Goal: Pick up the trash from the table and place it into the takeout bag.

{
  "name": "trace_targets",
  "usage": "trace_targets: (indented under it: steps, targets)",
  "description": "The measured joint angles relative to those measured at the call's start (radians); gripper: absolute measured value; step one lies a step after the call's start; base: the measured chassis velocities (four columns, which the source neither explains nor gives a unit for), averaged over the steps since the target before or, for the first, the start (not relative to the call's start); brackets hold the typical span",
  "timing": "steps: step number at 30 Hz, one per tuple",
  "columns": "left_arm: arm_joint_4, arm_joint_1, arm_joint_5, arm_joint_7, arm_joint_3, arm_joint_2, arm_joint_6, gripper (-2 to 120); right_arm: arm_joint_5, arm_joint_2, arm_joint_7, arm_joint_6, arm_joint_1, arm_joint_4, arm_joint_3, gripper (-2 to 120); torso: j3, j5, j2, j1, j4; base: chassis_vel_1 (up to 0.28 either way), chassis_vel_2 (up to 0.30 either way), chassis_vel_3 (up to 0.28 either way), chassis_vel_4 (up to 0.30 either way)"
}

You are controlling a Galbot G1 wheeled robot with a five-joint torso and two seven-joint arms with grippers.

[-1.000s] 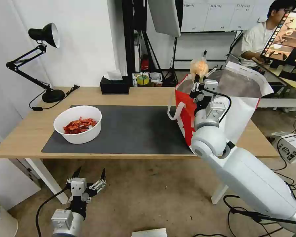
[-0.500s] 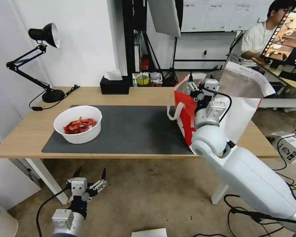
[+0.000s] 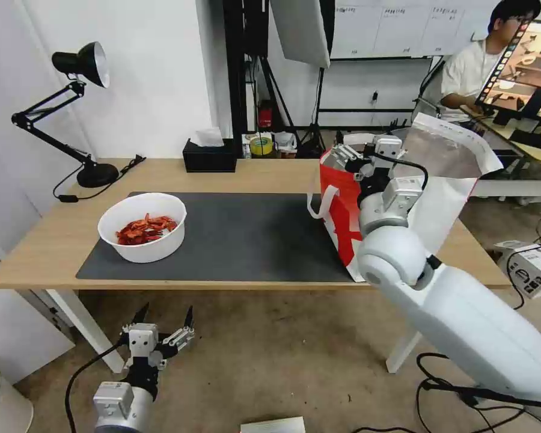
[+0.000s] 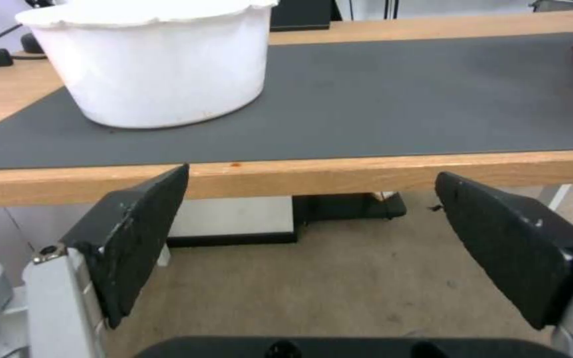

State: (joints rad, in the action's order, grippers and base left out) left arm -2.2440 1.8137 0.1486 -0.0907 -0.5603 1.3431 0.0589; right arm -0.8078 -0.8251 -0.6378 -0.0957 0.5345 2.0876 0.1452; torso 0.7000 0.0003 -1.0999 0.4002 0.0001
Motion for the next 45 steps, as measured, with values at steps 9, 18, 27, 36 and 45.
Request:
trace_targets:
  steps: [9,18,27,36,45]
  targets:
    - [-0.011,-0.009,0.004,-0.003,-0.001,0.011,-0.001,100,-0.131,0.153,0.266,-0.007,0.156,0.117,-0.071,100,0.000,-0.0002,0.000,0.000,-0.0003,0.000,0.000,0.000,0.000]
    - [-0.046,0.017,0.000,-0.003,-0.015,0.033,-0.006,100,-0.135,0.207,0.396,0.003,0.269,0.145,-0.096,100,0.000,-0.0002,0.000,0.000,-0.0001,0.000,0.000,0.000,0.000]
    - [-0.058,0.041,0.000,-0.004,-0.032,0.038,-0.021,100,-0.028,0.217,0.449,0.052,0.468,0.173,-0.149,100,0.000,-0.0003,0.000,0.000,-0.0001,0.000,0.000,0.000,0.000]
    - [-0.059,0.048,-0.001,-0.005,-0.033,0.044,-0.034,100,0.119,0.168,0.451,0.112,0.733,0.178,-0.225,100,0.000,-0.0004,0.000,0.000,-0.0002,0.000,0.000,0.000,0.000]
    - [-0.048,0.045,-0.001,-0.005,-0.030,0.039,-0.036,100,0.231,0.094,0.432,0.154,0.893,0.167,-0.266,100,0.000,-0.0003,0.000,0.000,-0.0002,0.000,0.000,0.000,0.000]
